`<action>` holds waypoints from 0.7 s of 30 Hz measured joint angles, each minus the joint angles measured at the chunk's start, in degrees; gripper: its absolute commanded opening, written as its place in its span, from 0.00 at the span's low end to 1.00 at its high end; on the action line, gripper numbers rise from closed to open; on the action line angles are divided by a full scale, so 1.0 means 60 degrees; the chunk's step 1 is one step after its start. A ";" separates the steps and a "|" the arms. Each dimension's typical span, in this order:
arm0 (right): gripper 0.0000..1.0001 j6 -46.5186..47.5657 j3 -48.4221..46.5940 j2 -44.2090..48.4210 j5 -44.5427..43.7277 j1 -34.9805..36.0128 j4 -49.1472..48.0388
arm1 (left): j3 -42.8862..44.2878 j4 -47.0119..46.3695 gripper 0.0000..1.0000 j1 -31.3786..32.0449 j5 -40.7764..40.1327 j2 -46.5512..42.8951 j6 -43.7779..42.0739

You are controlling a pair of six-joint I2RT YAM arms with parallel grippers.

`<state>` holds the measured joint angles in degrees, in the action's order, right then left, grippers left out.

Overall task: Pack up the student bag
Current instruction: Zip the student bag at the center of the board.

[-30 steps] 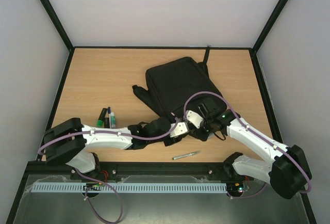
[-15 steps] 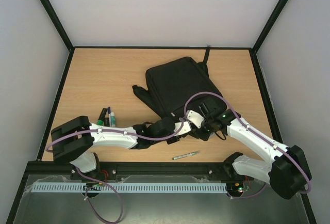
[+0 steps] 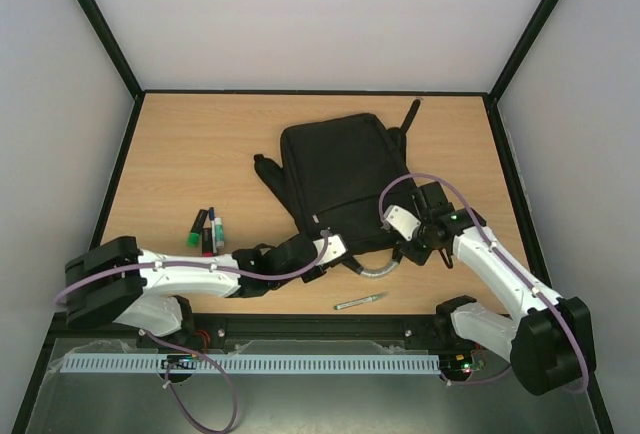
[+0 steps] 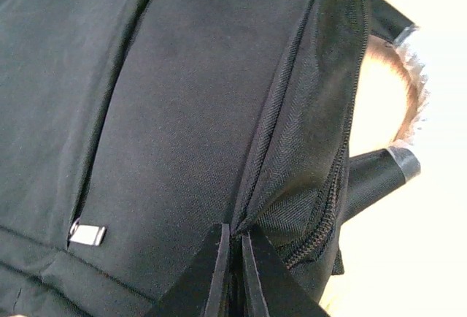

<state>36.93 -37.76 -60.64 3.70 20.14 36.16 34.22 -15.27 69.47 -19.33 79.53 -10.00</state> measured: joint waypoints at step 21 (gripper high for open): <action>0.01 0.0532 -0.0492 -0.1563 0.0506 -0.0776 -0.0299 | -0.0495 0.2415 0.63 0.0113 -0.1956 -0.2331 0.2885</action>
<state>40.12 -40.71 -70.02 6.74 15.49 34.37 31.24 -0.78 70.15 -31.07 65.54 7.31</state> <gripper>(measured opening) 0.014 0.548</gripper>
